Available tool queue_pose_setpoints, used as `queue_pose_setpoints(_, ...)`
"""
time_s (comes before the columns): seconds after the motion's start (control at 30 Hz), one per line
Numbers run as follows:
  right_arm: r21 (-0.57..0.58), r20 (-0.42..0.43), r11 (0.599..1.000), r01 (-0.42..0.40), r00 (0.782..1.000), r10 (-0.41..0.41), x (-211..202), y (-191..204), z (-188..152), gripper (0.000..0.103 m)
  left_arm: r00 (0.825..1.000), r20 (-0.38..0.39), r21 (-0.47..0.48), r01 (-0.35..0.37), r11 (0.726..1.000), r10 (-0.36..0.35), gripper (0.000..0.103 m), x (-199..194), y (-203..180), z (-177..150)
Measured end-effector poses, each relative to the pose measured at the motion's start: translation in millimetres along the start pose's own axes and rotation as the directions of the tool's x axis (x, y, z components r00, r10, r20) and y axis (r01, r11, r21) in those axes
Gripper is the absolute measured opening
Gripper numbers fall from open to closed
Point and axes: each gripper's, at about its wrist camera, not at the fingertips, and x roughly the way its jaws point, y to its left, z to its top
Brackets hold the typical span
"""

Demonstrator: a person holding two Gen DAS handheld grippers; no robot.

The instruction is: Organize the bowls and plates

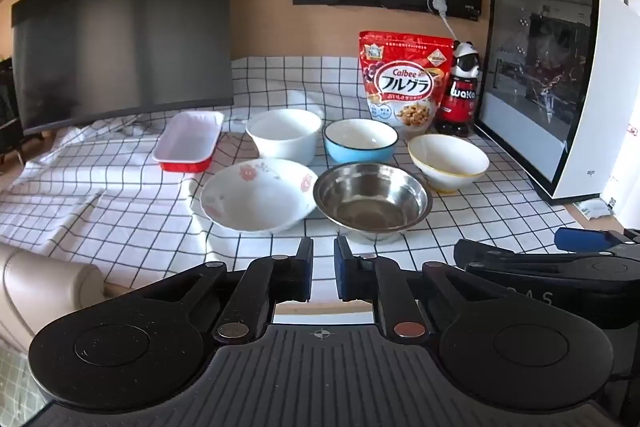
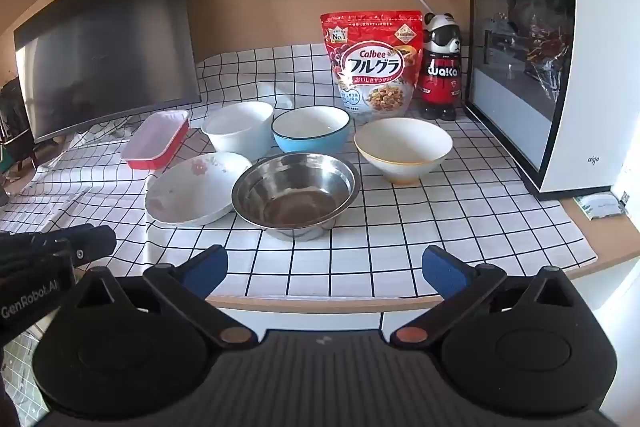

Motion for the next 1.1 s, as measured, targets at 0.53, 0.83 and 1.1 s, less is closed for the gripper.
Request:
queue_pose_setpoints(0.53,0.007,-0.021,1.000,-0.015,1.000,0.015,2.7,1.4,0.4,0.103,0.998,-0.056,-0.037,-0.008,0.999,0.006,0.007,5.4,1.3,-2.9)
queue_pose_setpoints(0.83,0.007,-0.031,1.000,-0.029,0.999,0.029,5.4,3.2,1.7,0.103,0.997,-0.077,-0.049,-0.013,0.999,0.009,0.008,8.6,0.5,-1.5)
queue_pose_setpoints(1.1,0.012,-0.036,1.000,-0.022,0.999,0.023,5.5,1.6,0.6,0.103,0.997,-0.082,-0.043,-0.018,0.999,0.014,0.008,8.2,1.7,-1.1)
